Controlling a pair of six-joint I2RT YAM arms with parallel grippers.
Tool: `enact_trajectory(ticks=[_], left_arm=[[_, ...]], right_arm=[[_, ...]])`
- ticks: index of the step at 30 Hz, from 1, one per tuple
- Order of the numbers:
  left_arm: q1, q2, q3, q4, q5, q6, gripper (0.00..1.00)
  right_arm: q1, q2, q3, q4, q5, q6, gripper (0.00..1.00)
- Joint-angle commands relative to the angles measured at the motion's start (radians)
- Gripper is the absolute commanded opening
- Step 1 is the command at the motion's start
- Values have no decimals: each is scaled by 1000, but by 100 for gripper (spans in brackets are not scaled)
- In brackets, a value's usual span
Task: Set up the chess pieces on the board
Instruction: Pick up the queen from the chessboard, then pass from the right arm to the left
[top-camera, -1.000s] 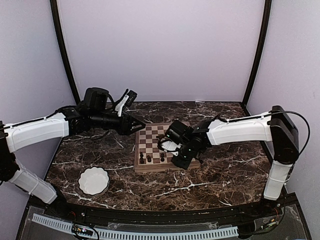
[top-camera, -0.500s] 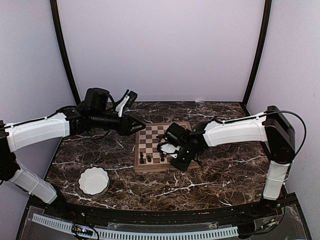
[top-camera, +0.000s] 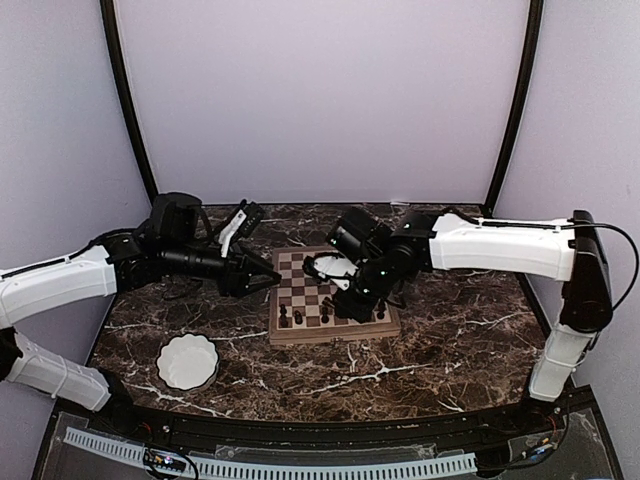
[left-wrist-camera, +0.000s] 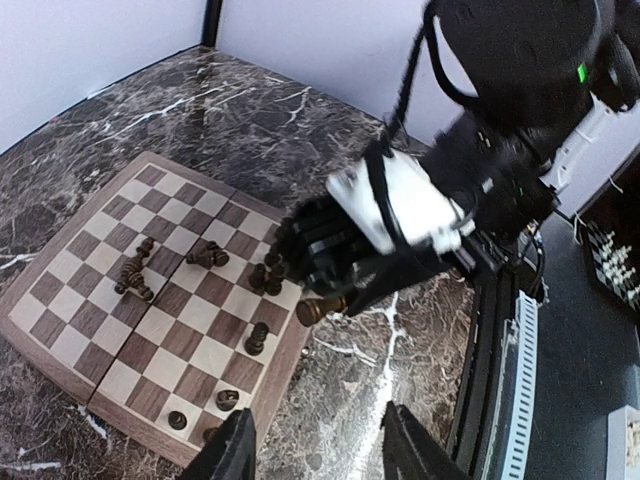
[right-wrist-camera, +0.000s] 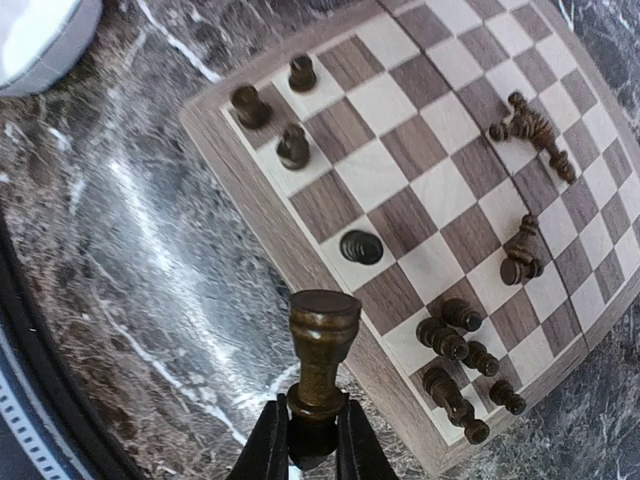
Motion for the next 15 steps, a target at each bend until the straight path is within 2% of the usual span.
enact_trajectory(ticks=[1,8,15], left_arm=[[-8,-53,-53,32,134,51,47],[-8,41,-8,115,231,-14,52],[-8,163,-1,246,309,-167,53]], right_arm=[[9,-43,79,-30,-115,-16,4],[20,-15,172,-56,-116,-65,4],[39,-13,190,-59,-96,-96,5]])
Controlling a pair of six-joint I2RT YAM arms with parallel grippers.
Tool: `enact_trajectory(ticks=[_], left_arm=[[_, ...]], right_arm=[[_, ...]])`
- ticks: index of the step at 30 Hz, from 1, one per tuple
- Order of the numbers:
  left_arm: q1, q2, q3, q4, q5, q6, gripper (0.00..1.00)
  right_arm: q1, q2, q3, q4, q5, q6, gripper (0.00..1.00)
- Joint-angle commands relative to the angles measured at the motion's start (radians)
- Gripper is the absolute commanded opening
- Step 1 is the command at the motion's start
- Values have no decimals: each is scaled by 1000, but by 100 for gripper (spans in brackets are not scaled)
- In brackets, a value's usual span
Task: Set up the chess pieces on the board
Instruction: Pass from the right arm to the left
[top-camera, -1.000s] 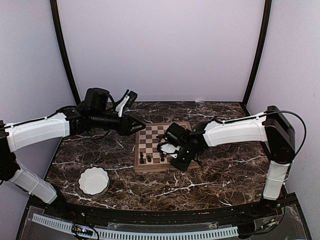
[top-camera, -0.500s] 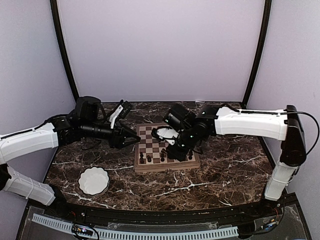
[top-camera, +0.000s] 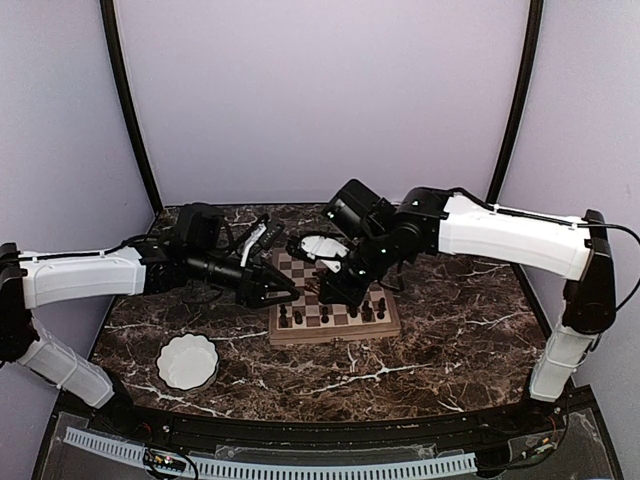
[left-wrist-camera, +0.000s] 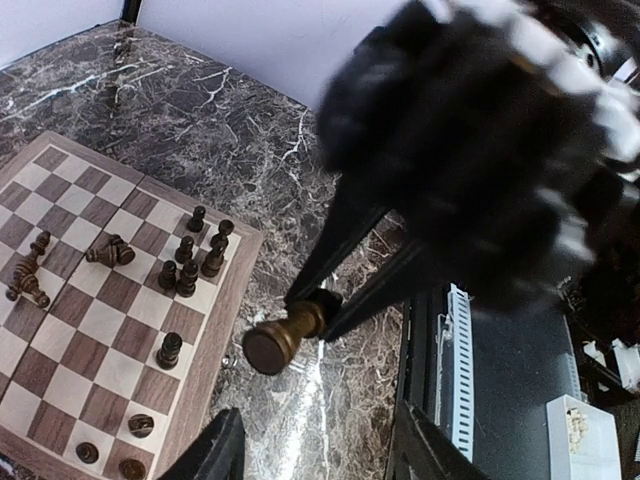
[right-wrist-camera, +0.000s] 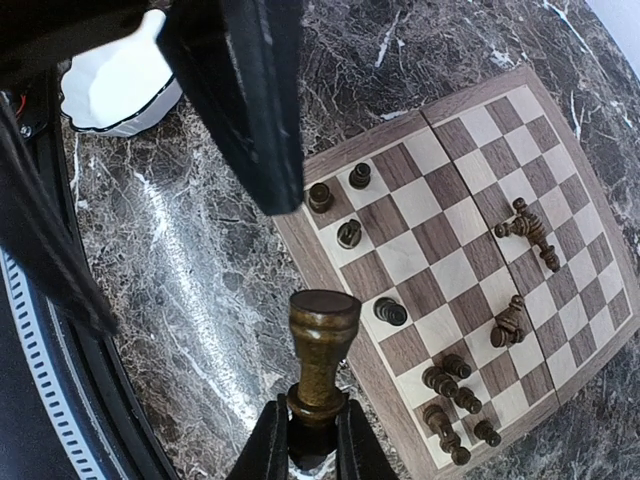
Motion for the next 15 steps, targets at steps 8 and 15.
enact_trajectory(ticks=[8,15], left_arm=[[8,126,49,193,161,-223,49],[11,187,62,227,253,-279,31]], right_arm=[[38,-10,13,-9,19,-50,5],[53,-8,20,-5,47,-49,6]])
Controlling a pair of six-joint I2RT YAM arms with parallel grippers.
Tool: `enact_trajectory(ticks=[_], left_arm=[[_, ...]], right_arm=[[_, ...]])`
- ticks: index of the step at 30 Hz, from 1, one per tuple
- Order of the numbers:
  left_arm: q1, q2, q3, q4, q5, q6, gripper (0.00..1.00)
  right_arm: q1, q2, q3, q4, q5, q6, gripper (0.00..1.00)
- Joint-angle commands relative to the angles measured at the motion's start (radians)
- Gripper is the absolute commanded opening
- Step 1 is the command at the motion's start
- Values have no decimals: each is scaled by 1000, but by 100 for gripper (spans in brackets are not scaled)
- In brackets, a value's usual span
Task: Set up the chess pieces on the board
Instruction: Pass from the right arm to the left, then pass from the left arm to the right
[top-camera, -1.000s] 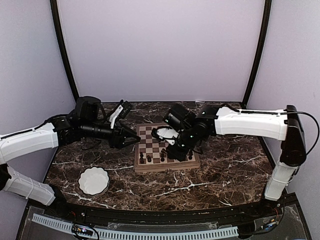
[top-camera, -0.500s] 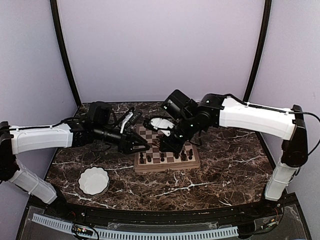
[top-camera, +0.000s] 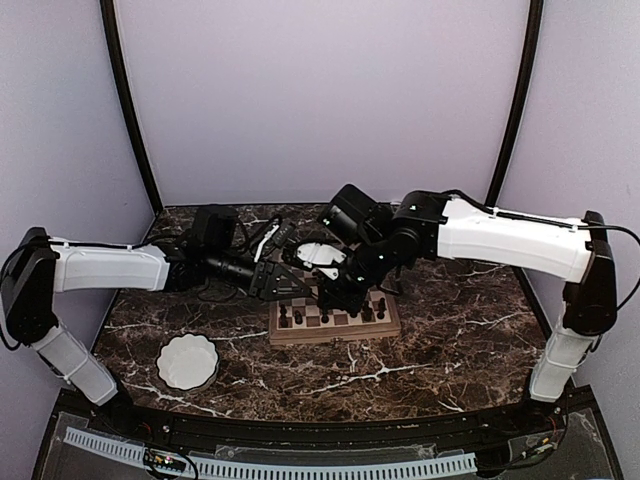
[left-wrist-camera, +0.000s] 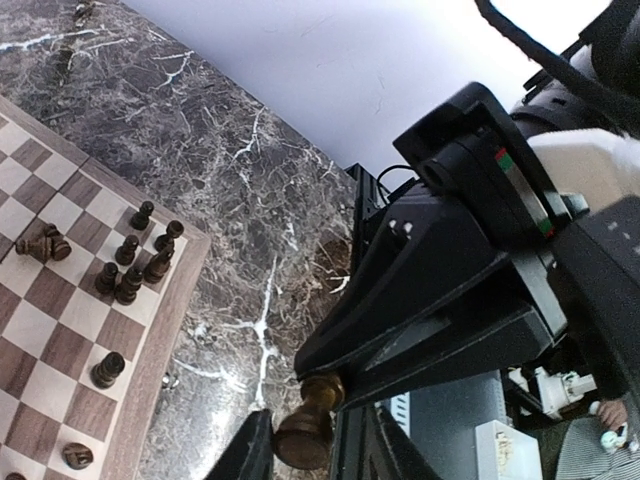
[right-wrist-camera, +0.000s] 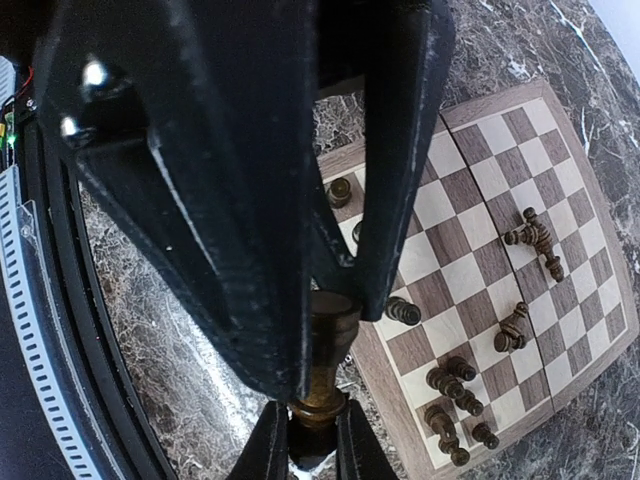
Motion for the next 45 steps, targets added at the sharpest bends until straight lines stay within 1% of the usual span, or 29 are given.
enact_trajectory(ticks=[1,7,9,11,12,13,14,15,16,17,18,19,20,22,24,26,29,35,40,45], left_arm=[[5,24,34,51,98,-44,27],[15,47,42,63,134,-59,10],[17,52,41,81,144,-74,5],[31,55,44,104,151,-95,2],[38,53,43,138,151,-110,1],[55,46,37,169,149,-156,1],[74,38,33,245,138,-185,1],[84,36,27,285,128,-248,1],[101,31,26,365,99,-279,1],[108,30,25,402,82,-340,1],[118,29,26,474,36,-364,1],[120,29,23,505,12,-409,1],[122,31,21,569,-41,-427,1],[121,44,18,663,-102,-506,1],[121,65,17,748,-143,-556,1],[121,89,19,814,-168,-599,1],[122,121,36,882,-171,-644,1],[121,152,44,917,-162,-681,1],[121,164,32,960,-163,-707,0],[121,188,28,995,-152,-725,0]], right_arm=[[22,-8,19,7,29,-5,6],[29,-14,11,12,44,-1,6],[30,-21,10,9,74,-5,9],[29,-35,9,7,120,5,18],[25,-54,2,17,149,13,25],[18,-79,-11,39,168,25,30],[4,-111,-29,72,170,55,37],[-17,-148,-54,114,156,87,43],[-49,-184,-82,168,124,128,47],[-88,-223,-113,224,69,188,51],[-130,-258,-147,287,13,249,55],[-177,-288,-181,353,-43,319,56],[-221,-314,-217,418,-95,386,57],[-302,-343,-273,534,-187,509,58],[-356,-347,-308,628,-263,596,59],[-383,-327,-325,698,-324,651,59],[-397,-279,-307,747,-398,683,61],[-402,-169,-252,838,-581,725,65],[-402,-111,-217,852,-634,749,65],[-404,-69,-185,901,-658,769,63]])
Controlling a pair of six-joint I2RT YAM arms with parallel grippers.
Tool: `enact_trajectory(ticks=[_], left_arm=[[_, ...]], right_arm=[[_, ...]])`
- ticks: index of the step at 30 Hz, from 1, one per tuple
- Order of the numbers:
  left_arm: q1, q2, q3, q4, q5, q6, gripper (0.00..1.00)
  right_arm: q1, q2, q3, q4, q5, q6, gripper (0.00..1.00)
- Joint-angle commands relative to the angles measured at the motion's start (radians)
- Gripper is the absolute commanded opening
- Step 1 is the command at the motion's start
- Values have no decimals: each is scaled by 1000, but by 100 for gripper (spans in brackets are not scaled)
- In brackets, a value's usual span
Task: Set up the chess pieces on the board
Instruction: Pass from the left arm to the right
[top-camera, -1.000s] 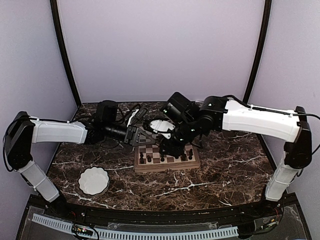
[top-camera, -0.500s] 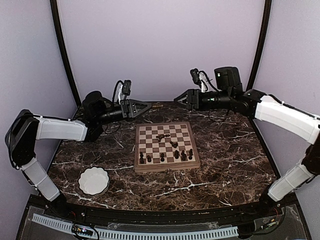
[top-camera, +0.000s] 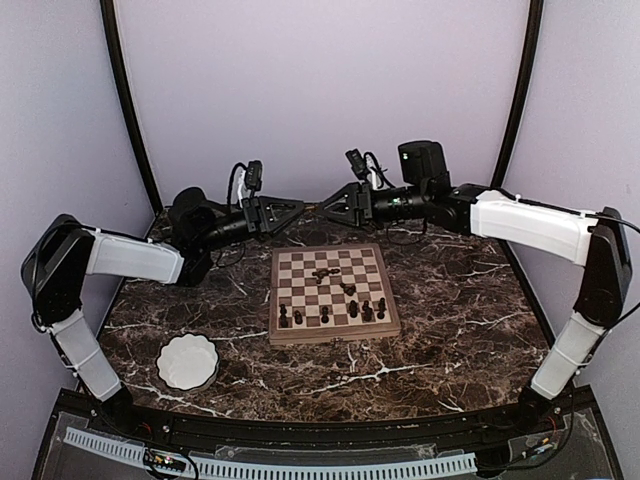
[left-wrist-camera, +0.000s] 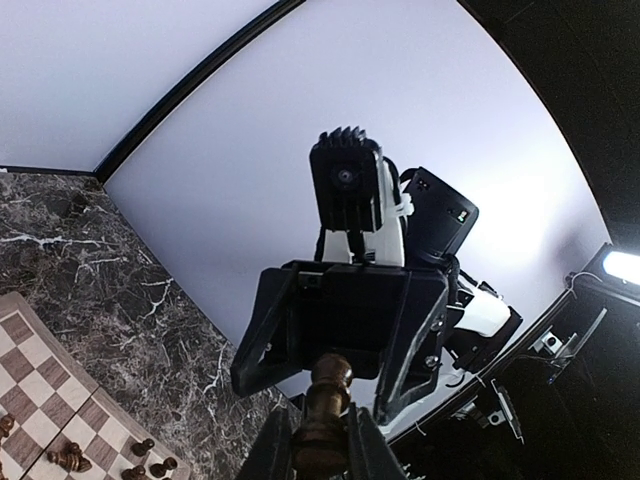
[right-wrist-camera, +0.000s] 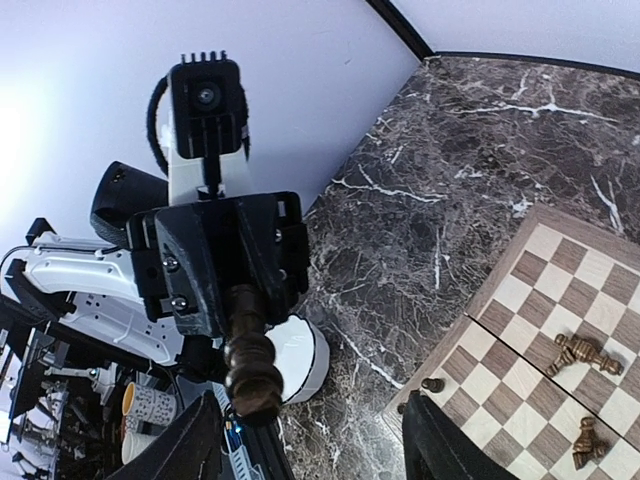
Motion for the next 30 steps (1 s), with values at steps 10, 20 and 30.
enact_trajectory(ticks=[10,20,30], left_arm=[[-2,61,29,116,22,-45,0],[6,85,45,154,3,-59,0],[16,101,50,176,-12,-66,0]], right_arm=[[-14,87,107,155,-127,65,37],[-20,100,130,111,-116,42,38],[-25,129,162,100,-125,40,24]])
